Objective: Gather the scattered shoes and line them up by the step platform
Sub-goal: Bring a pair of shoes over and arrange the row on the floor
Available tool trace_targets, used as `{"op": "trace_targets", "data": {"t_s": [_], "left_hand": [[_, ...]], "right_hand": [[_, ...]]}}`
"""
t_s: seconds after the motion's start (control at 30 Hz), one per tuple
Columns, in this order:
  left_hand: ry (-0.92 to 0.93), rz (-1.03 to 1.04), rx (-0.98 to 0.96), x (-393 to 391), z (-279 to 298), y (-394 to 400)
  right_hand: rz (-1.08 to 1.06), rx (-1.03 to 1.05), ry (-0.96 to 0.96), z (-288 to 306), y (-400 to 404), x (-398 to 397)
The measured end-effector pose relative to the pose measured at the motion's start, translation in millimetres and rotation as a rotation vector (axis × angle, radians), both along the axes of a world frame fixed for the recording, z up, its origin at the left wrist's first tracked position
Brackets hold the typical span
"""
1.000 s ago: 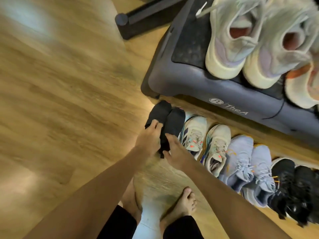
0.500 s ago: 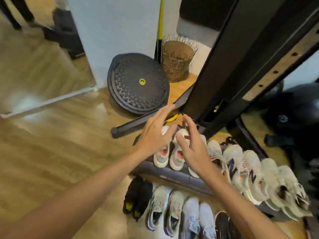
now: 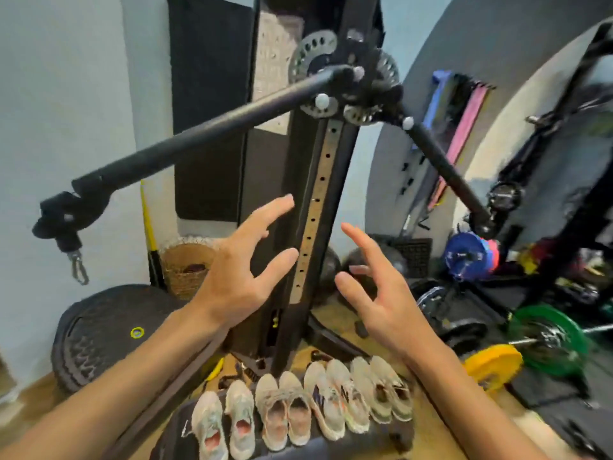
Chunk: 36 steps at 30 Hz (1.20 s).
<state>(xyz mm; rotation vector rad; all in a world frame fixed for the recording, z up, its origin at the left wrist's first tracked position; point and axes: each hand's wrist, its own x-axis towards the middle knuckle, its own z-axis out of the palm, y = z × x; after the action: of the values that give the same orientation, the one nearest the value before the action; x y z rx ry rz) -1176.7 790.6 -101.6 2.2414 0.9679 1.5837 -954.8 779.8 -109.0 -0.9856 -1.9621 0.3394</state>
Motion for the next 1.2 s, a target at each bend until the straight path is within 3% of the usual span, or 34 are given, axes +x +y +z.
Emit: {"op": "trace_targets", "data": {"t_s": [0.2,0.47,0.77,1.2], "left_hand": [[0.075,-0.438,0.009,112.5,46.7,-52.5],[0.193,-0.940,-0.041,304.4,58.3,-150.1],[0.297,-1.458,0.081,558.5,60.4,-398.2],[0.398,-2.091,-0.076,825.4,-16.6,-707.8]], "right_hand": [[-0.232,0.041,0.033,38.8,-121.8,98.4],[-0.764,-0.008,0.126,45.9,-339.3,251.6],[-1.191,0.020,0.123,36.6,-608.7,393.4],[-1.895,-0.064,0.208,-14.0,-927.9,508.2]]}}
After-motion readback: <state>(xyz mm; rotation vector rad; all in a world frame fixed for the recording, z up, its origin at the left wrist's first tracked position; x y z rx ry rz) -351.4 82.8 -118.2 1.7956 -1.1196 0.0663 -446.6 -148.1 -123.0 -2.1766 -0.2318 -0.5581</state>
